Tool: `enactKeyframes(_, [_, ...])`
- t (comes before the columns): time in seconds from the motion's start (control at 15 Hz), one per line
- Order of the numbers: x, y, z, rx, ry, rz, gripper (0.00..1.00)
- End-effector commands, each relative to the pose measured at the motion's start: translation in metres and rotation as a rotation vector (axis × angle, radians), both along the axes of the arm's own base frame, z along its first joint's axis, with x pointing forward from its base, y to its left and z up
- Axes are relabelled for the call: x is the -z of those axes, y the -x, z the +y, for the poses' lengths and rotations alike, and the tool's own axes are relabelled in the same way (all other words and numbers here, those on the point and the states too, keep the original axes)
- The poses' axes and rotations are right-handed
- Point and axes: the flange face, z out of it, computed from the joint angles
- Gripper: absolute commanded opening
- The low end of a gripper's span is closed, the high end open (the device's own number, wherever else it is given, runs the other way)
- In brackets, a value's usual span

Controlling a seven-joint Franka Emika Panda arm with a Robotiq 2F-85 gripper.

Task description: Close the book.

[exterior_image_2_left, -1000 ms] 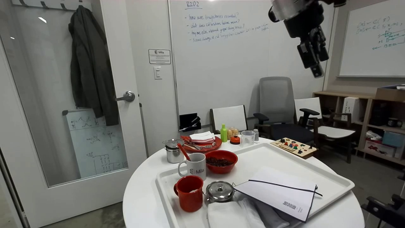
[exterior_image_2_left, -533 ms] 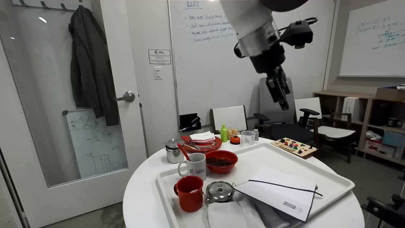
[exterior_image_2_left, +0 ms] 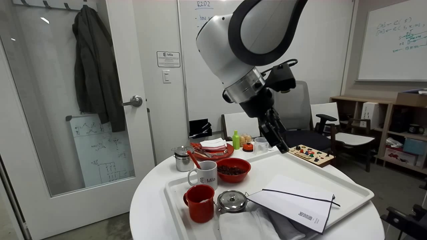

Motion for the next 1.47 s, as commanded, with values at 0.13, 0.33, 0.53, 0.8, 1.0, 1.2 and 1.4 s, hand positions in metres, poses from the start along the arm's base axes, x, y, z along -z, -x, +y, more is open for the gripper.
enactKeyframes(0.13, [0.007,-0.007,0.001,0.004,0.011,0.01,1.0])
enactKeyframes(0.33, [0.018,-0.001,0.008,0.053,0.032,-0.018,1.0])
enactKeyframes(0.53, [0.043,0.012,0.03,0.084,0.069,-0.024,1.0])
enactKeyframes(0.8, [0.079,0.039,0.066,0.106,0.16,-0.036,1.0])
enactKeyframes(1.0, [0.103,0.049,0.08,0.149,0.249,-0.076,1.0])
enactKeyframes(1.2, [0.118,0.051,0.088,0.188,0.33,-0.107,1.0])
enactKeyframes(1.4, [0.135,0.04,0.093,0.164,0.287,-0.082,1.0])
